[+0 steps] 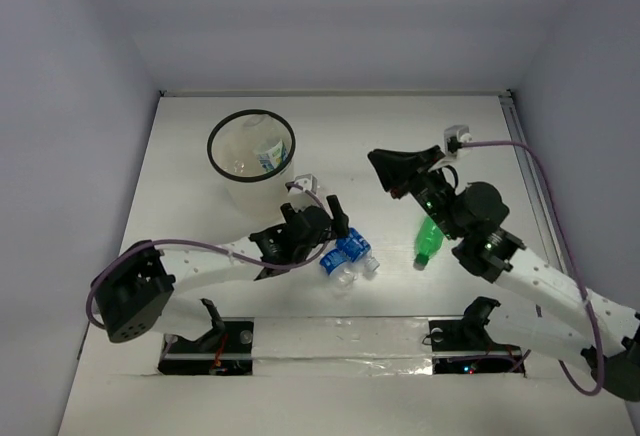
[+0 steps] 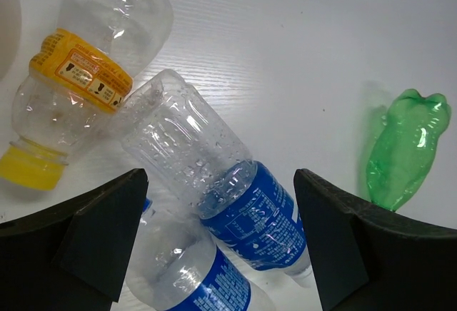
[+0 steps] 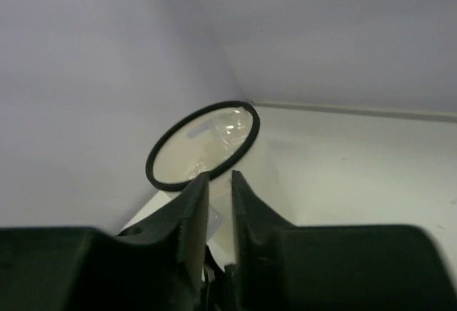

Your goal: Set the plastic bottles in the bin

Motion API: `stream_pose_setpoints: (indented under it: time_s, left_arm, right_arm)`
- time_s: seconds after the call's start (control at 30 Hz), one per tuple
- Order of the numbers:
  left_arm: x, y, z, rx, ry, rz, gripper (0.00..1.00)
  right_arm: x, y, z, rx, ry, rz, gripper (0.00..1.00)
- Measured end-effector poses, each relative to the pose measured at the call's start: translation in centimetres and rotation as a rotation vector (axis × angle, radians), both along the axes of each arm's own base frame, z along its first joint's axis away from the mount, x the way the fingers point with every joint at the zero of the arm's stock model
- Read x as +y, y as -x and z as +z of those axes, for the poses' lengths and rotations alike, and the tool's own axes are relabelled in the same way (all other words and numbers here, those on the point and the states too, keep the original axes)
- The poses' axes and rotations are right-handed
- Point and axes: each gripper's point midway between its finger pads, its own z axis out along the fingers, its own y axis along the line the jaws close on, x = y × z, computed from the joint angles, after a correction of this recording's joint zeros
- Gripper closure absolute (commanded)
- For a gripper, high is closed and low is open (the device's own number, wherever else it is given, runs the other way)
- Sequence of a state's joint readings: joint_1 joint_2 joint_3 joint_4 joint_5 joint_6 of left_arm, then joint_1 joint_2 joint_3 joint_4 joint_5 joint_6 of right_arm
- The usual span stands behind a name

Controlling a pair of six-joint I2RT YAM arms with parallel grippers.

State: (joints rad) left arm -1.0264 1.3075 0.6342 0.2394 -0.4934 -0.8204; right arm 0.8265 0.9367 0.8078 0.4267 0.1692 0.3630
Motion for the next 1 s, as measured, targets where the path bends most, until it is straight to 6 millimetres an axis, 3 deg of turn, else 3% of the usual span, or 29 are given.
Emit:
stream_pose_setpoints:
  time_s: [0.07,0.17,0.37,0.77,1.0]
  left_arm:
    - [-0.1,-0.2,-0.5,0.009,-0.03,0.005,0.18]
    - [-0.3,-0.7,-0.8,0.019,-0.069,0.018,0.19]
    - [-1.0,-1.4,-1.0,0.029,-0.102,0.029,0.19]
    - [-1.6,-1.7,-4.3,0.091,-0.2,0.029,0.2]
    - [-3.1,-2.6,-5.4,0.106,-0.226,0.02,0.21]
  right_arm:
    - [-1.5,1.2,-0.6,0.023,0.007,-0.009,0.55]
    - [-3.6,2.8,-1.5,0.045,0.013,-0.017,0.44]
    - [-5.6,4.9,-3.3,0.086,0.04,-0.008,0.43]
    - [-5.8,5.7,-6.3,0.15,0.123,0.014,0.43]
    - [-6.4,6.2,-6.2,0.148,0.122,0.013,0.43]
